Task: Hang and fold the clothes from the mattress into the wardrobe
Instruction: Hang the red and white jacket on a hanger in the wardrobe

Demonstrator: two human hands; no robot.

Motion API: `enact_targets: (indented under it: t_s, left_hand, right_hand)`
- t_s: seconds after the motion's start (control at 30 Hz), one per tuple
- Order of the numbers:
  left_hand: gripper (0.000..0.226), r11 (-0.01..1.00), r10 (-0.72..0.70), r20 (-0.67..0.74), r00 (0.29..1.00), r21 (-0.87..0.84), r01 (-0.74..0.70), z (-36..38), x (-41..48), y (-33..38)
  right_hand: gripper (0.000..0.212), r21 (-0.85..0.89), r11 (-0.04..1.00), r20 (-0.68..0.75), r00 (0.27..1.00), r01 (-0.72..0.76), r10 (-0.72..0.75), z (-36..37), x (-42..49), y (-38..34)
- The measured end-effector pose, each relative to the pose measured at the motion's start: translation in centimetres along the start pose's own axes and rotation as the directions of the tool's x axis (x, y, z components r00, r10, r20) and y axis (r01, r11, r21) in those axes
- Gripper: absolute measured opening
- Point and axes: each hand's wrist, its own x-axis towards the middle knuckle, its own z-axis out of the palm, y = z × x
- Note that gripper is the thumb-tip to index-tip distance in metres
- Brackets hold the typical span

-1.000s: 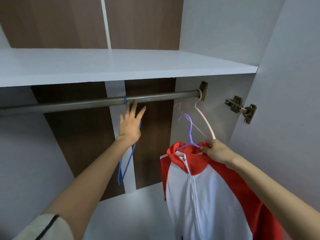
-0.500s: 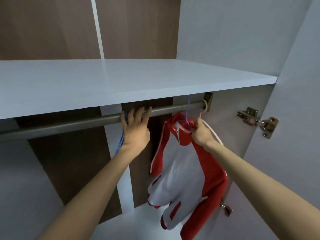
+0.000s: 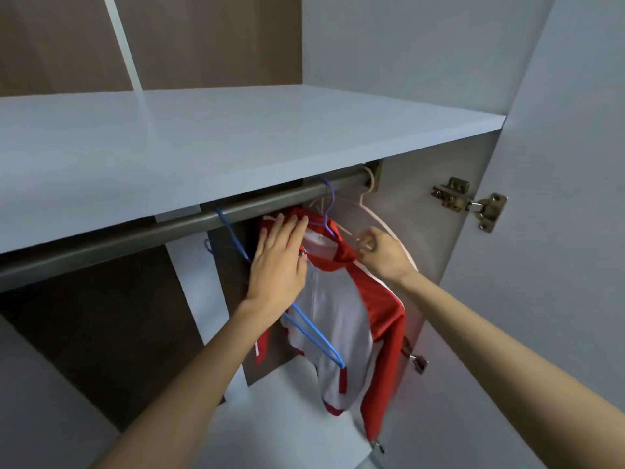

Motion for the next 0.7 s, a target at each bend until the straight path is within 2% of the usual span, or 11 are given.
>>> enact_targets:
  t_s: [0.17, 0.4, 0.6, 0.7]
  left_hand:
    - [0.061, 0.971, -0.004, 0.055, 0.998, -0.238, 0.017, -1.1, -1.7, 6.0]
    - [0.049, 0.942, 0.100, 0.151, 0.984, -0.334, -0.044, -2.4, -6.8, 16.9]
    - [0.046, 0.919, 0.210, 0.267, 0.941, -0.382, -0.097, -2.7, -15.5, 29.1]
    - [0.044, 0.882, 0.319, 0.296, 0.900, -0.441, -0.167, -2.6, -20.4, 35.6]
  right_hand:
    - [0.027, 0.049, 0.997, 0.057, 0.997, -0.057, 0.054, -4.1, -6.1, 3.4]
    - [0.024, 0.082, 0.988, 0.046, 0.990, -0.134, 0.131, -10.8, -17.5, 10.2]
    - [0.018, 0.117, 0.954, 0.072, 0.961, -0.275, 0.268, -17.3, -32.6, 18.8]
    - [0.016, 0.110, 0.931, 0.091, 0.937, -0.347, 0.339, -20.3, -40.8, 23.1]
